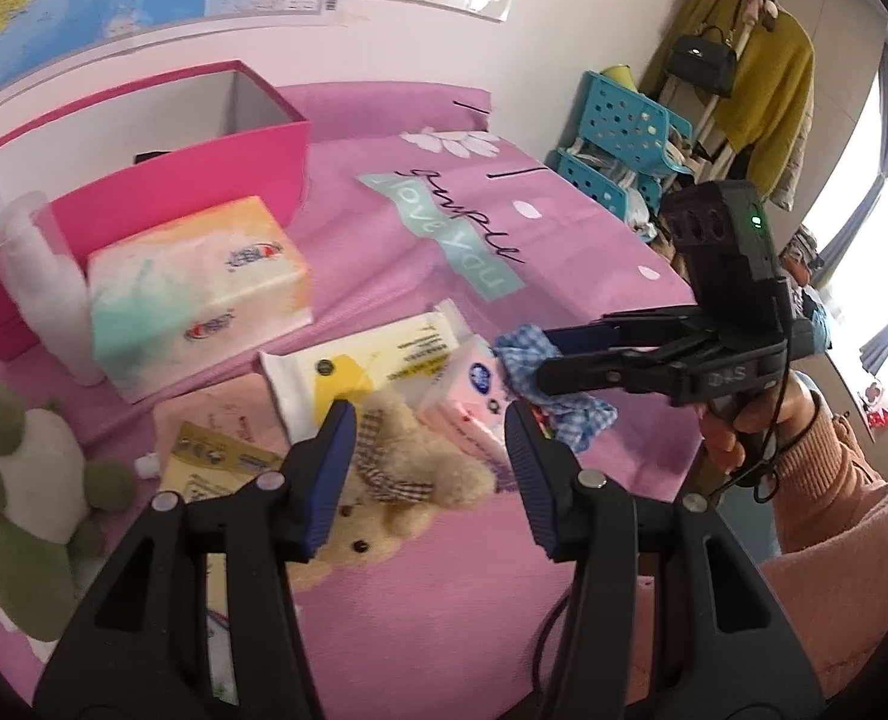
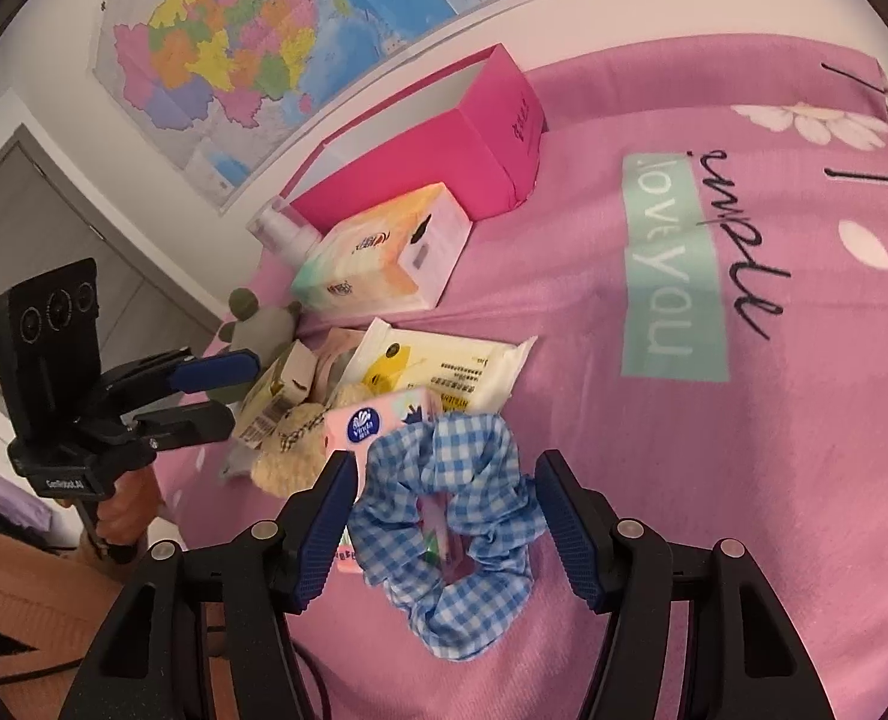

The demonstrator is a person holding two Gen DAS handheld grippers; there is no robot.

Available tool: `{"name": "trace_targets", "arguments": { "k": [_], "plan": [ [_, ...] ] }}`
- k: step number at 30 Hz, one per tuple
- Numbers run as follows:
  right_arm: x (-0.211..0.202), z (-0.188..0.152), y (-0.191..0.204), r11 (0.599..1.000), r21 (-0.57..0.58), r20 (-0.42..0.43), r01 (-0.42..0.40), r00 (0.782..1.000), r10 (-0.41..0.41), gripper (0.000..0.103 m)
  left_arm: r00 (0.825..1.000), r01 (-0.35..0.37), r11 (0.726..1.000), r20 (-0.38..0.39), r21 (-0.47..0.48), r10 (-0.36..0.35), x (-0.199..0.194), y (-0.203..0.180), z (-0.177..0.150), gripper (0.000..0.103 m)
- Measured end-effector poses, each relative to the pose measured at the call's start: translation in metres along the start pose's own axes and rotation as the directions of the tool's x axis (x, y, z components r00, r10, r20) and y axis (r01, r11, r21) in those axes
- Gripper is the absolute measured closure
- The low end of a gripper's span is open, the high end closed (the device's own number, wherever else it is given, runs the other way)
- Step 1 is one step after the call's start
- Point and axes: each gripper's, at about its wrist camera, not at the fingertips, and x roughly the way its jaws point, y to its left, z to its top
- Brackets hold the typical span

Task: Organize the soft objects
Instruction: 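Reach the right gripper to the blue gingham scrunchie and grasp it, then carry the gingham scrunchie into the pink box and open the right gripper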

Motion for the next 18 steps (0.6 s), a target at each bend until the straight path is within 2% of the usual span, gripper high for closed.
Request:
{"name": "trace_targets", "arguments": {
  "k": [2, 5, 8, 15, 18],
  "plan": [
    [0.002, -0.002, -0.001, 1.000, 0.011, 0.002, -0.022, 1.000, 0.022, 0.069, 1.000, 0.008, 1.000, -0.005, 0.007, -0.008, 0.002, -0.004, 0.001, 0.050],
    [0.005, -0.004, -0.004, 0.999, 0.016, -0.002, -0.028, 1.000, 0.028, 0.084, 0.999, 0.031, 0.999, -0.018, 0.016, -0.031, 0.007, -0.008, 0.000, 0.050],
    [0.001, -0.005, -0.005, 0.999, 0.021, 0.013, -0.042, 0.999, 0.041, 0.089, 0.998, 0.055, 0.998, -0.036, 0.016, -0.054, 0.013, -0.011, 0.000, 0.050],
    [-0.024, 0.001, 0.010, 1.000, -0.008, 0.090, -0.030, 0.995, 0.030, 0.090, 0.988, 0.150, 0.988, -0.054, 0.034, -0.148, 0.020, -0.025, 0.004, 0.050],
    [-0.033, 0.011, 0.022, 0.999, -0.042, 0.127, -0.019, 0.992, 0.024, 0.090, 0.987, 0.156, 0.986, -0.043, 0.056, -0.154, 0.018, -0.032, 0.009, 0.050]
  ]
}}
